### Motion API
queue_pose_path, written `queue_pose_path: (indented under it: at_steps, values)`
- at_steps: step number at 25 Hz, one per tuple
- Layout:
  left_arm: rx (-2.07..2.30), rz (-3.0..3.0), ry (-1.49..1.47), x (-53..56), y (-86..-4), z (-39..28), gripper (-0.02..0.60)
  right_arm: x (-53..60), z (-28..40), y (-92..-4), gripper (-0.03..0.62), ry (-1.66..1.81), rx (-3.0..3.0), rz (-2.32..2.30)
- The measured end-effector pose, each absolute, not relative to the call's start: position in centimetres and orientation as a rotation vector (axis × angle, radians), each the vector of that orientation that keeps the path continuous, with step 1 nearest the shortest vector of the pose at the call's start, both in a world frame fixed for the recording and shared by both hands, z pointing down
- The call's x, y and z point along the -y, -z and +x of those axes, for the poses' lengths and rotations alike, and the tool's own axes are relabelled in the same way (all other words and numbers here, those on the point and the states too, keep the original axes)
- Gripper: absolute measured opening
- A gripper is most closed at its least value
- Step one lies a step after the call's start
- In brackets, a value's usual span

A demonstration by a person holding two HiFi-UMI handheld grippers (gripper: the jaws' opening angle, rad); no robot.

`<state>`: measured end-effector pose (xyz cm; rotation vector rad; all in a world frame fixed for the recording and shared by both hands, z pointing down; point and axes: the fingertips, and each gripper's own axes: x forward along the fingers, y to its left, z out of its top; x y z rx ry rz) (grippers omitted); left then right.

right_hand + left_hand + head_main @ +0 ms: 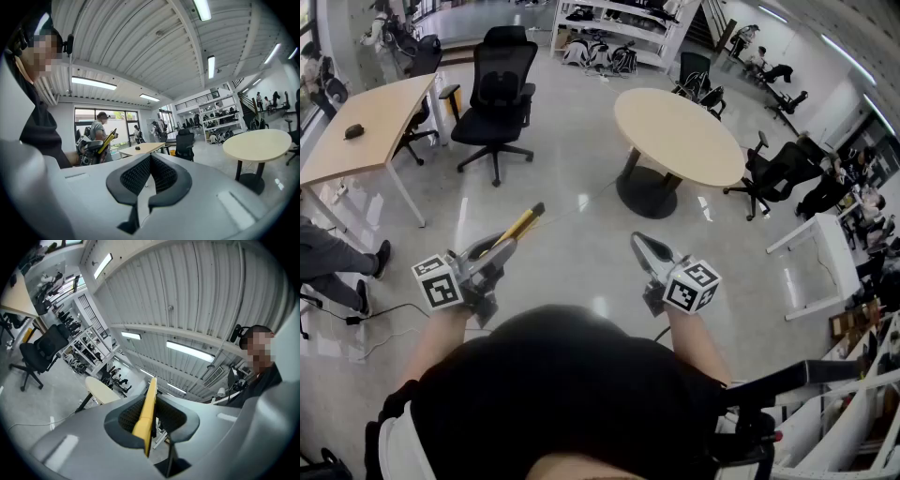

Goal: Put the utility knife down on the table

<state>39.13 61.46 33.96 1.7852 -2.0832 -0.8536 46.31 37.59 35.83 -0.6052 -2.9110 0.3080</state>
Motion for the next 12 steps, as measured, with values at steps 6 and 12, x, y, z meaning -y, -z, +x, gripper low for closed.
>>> queue_pose_path:
  at_steps: [6, 12]
  values:
    - [2.083, 1.787, 0.862, -61.8, -33.5, 39.5, 0.074, -37.9, 46.6, -35.5, 0.011, -0.305, 2.912, -0.607]
    - [2.084, 1.781, 0.873, -63.2, -33.8, 39.1, 0.074, -39.3, 46.2, -35.6, 0.012, -0.315, 2.909, -0.617]
